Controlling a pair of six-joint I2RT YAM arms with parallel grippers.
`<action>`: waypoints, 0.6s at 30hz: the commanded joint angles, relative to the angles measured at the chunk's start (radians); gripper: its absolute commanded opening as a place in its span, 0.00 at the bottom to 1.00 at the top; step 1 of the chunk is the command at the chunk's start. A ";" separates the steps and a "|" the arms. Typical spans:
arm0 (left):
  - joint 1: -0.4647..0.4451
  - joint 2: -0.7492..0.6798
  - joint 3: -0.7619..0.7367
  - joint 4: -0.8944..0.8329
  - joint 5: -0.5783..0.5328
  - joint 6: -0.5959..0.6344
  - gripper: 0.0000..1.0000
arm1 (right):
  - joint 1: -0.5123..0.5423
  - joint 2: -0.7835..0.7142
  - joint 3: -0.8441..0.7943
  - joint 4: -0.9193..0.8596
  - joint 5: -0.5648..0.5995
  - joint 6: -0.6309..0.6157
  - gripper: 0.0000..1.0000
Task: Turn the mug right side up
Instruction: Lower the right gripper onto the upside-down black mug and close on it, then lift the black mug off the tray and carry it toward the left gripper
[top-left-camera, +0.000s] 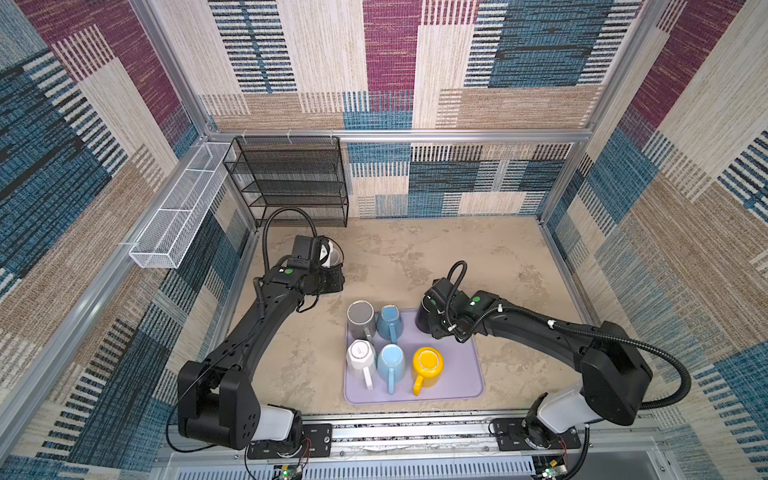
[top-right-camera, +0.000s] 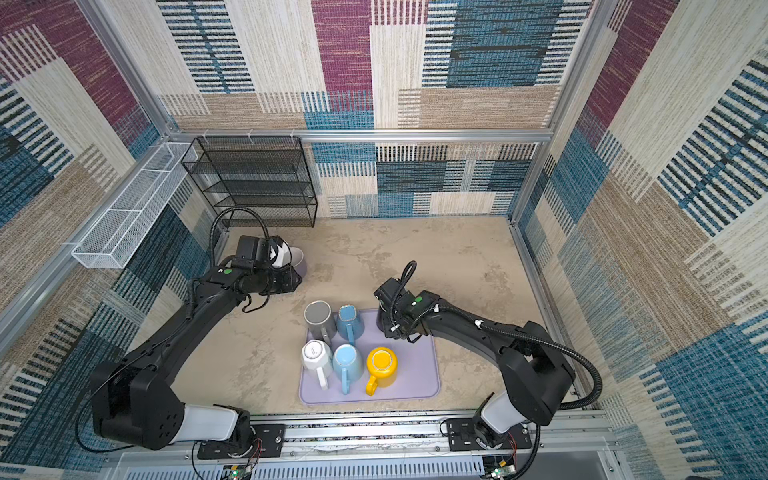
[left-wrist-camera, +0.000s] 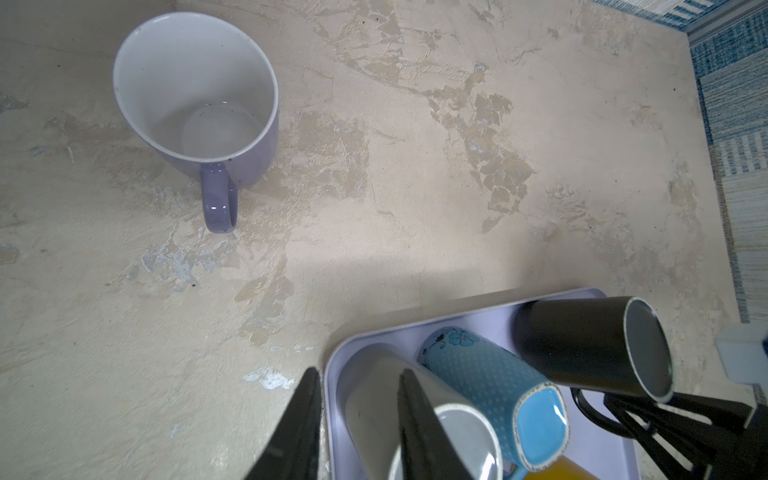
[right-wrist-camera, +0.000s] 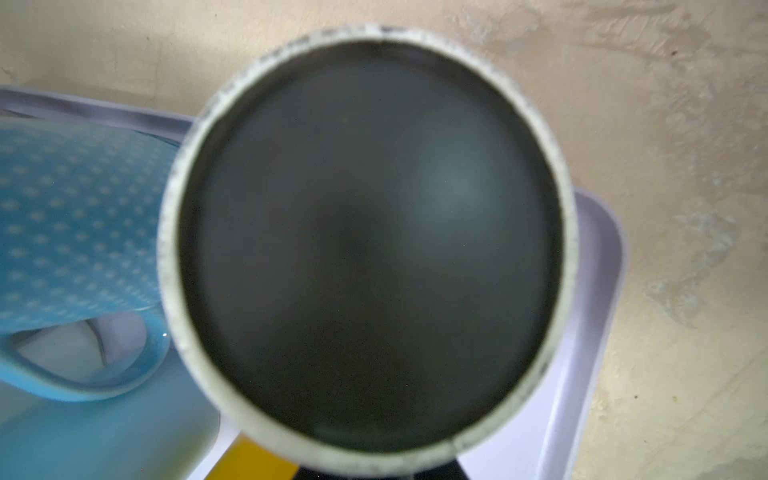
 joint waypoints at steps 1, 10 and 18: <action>0.000 -0.001 0.009 0.002 0.011 -0.008 0.29 | -0.002 -0.012 0.011 0.029 0.035 -0.002 0.16; 0.000 -0.004 0.013 0.003 0.014 -0.013 0.29 | -0.006 -0.029 0.002 0.045 0.024 -0.009 0.00; 0.000 -0.023 0.010 0.000 0.004 -0.023 0.29 | -0.019 -0.099 -0.010 0.102 0.004 -0.026 0.00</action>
